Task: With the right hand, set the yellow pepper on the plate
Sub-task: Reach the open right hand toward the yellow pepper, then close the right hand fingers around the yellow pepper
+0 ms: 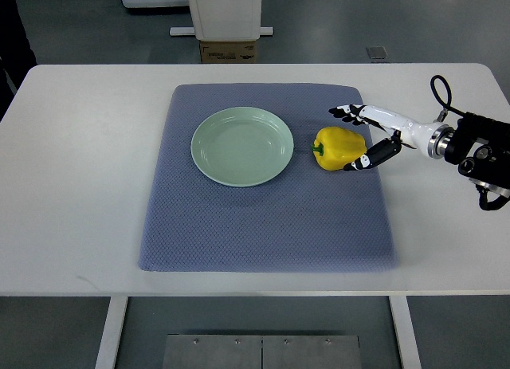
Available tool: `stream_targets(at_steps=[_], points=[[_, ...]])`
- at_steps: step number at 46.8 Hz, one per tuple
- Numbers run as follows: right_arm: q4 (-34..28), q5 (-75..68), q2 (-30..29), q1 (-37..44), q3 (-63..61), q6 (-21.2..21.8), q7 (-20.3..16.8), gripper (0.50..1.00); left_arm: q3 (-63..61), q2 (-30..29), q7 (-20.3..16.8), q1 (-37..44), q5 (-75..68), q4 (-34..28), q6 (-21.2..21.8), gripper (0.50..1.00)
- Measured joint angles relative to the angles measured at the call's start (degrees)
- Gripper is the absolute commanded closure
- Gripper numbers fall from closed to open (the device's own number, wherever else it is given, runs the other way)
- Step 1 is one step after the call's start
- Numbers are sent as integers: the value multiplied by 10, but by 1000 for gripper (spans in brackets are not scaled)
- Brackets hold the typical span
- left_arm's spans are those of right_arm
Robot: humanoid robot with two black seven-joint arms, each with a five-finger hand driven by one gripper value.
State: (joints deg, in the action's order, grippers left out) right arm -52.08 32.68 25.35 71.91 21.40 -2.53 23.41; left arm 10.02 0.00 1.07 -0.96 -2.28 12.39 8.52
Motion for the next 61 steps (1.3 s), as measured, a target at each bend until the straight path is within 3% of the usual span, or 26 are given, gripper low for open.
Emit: stream_targets(at_steps=[9,30,32,33,36,50,61], points=[[17,0,-17,7,23,-7,0,592,0,0,0,0,0,0,0,500],[40,0,-44,11,52,-11,2,710,0,0,0,0,0,0,0,500],[42,0,-44,11,53,-11,2,760,0,0,0,0,0,0,0,500],[42,0,-44,11,53,-11,2,807,0,0,0,0,0,0,0,500],[43,0,-47,11,53,-11,2,998,0,0,0,0,0,0,0,500],[77,-5,-76,11,75,-11,5,1000,0,0,0,0,0,0,0,500],[81,-10,-71,26,71,-22,29,1000,0,0,0,0,0,0,0,500]])
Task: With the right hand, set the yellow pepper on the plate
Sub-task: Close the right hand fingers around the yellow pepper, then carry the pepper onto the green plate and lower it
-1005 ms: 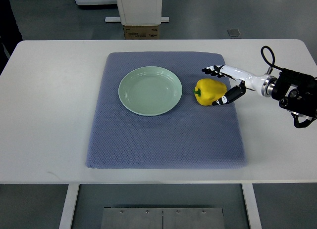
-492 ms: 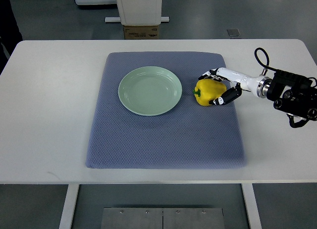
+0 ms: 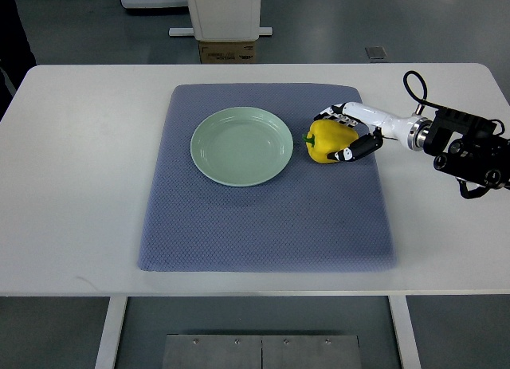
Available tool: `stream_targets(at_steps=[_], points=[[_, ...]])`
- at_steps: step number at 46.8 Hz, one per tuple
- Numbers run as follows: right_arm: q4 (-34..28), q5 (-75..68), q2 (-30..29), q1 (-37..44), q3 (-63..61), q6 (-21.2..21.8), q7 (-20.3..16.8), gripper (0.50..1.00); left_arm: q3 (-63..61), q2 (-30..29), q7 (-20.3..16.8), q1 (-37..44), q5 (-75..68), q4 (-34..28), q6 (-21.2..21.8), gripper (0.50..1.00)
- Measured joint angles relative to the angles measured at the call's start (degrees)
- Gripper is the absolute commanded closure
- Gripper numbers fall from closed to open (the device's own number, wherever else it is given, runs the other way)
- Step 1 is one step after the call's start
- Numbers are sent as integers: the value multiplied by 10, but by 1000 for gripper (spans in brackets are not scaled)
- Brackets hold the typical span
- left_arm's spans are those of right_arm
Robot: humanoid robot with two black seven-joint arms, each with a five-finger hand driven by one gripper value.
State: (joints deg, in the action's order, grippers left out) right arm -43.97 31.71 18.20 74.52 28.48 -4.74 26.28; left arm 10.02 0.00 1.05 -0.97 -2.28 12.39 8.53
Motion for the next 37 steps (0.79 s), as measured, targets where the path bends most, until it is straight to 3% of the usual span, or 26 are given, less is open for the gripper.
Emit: stream_targets(at_steps=[14,37], points=[[-2,-4,-10,31,-4,0,0,1000,0,0,0,0,0,0,0,500],[6,-32,-122,40,-29,0,-28,1000,0,0,0,0,0,0,0,500]])
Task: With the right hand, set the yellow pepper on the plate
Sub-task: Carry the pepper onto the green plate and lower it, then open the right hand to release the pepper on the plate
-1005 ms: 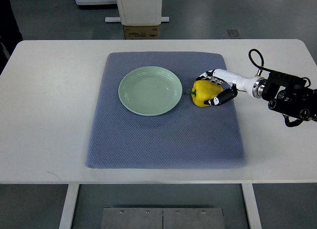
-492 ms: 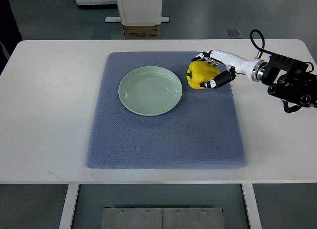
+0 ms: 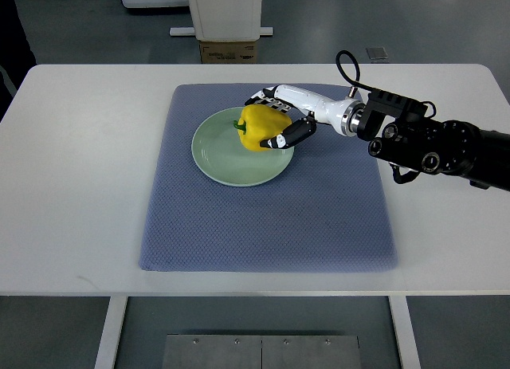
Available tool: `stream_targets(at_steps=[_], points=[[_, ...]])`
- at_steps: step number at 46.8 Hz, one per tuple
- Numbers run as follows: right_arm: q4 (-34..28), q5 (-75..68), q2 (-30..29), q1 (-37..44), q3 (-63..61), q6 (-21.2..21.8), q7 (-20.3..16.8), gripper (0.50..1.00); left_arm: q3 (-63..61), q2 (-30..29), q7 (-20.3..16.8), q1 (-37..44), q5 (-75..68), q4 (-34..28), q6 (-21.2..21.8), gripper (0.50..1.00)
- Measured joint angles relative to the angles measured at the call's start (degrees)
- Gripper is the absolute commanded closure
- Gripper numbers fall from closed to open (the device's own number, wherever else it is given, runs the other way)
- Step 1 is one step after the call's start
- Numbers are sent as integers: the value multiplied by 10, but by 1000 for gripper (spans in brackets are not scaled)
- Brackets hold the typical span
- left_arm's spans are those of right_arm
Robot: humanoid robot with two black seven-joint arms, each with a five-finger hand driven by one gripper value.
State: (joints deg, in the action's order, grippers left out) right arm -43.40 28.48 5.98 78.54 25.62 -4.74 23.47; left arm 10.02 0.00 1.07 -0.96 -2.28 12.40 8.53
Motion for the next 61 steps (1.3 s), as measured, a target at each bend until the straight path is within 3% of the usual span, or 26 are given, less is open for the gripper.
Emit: stream_targets(at_steps=[12,13,16,19,20,46,61], points=[[37,-9,-48,-25,-4,-4,-21,1000,0,0,0,0,0,0,0,500],[37,-9,-49,-27,-4,-5,-21,982,0,0,0,0,0,0,0,500],[38,-12,-52,-31,-4,-5,-21,769,0,0,0,0,0,0,0,500],[39,-13,-55,-34,-6,-7,-21,510,0,0,0,0,0,0,0,500],[39,-13,-55,-35,-8,-8,-21,500,0,0,0,0,0,0,0,500],[48,-17,-55,-55,-76,-21,-20,500,0,0,0,0,0,0,0,500],[74,-33,-49,-134,-290,-25,-18,500,0,0,0,0,0,0,0,500]])
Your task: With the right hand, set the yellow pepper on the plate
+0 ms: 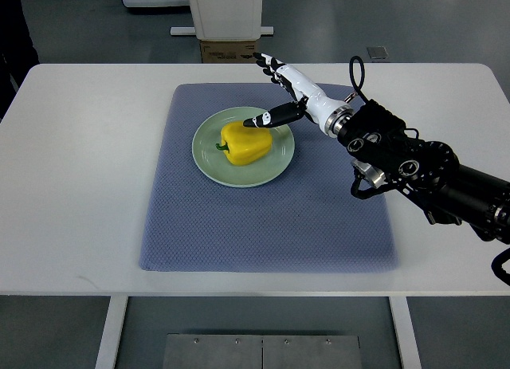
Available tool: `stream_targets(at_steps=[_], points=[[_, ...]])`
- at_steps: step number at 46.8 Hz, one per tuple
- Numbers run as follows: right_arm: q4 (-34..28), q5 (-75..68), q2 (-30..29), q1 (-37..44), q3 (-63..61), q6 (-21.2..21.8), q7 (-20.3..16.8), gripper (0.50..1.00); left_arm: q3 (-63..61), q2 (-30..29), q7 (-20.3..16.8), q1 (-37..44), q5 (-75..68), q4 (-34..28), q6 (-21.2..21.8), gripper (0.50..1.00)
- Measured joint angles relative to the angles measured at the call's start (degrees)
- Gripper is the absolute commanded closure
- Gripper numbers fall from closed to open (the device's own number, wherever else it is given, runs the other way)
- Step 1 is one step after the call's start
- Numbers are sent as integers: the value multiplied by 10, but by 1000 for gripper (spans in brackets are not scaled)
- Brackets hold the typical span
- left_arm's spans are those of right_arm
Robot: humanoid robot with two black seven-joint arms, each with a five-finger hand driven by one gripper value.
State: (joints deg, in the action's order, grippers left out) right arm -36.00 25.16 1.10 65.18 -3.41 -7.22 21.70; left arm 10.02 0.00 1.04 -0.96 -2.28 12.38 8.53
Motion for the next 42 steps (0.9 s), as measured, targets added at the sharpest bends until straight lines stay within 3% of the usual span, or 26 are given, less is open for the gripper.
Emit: stream_targets(at_steps=[16,28,42], points=[[4,-72,16,-53,-140,12,0,500,0,0,0,0,0,0,0,500],[25,-186,37,-60,-159,64,-1,500,0,0,0,0,0,0,0,500],[110,-275,51,-81,-207,130,-11,500,0,0,0,0,0,0,0,500]])
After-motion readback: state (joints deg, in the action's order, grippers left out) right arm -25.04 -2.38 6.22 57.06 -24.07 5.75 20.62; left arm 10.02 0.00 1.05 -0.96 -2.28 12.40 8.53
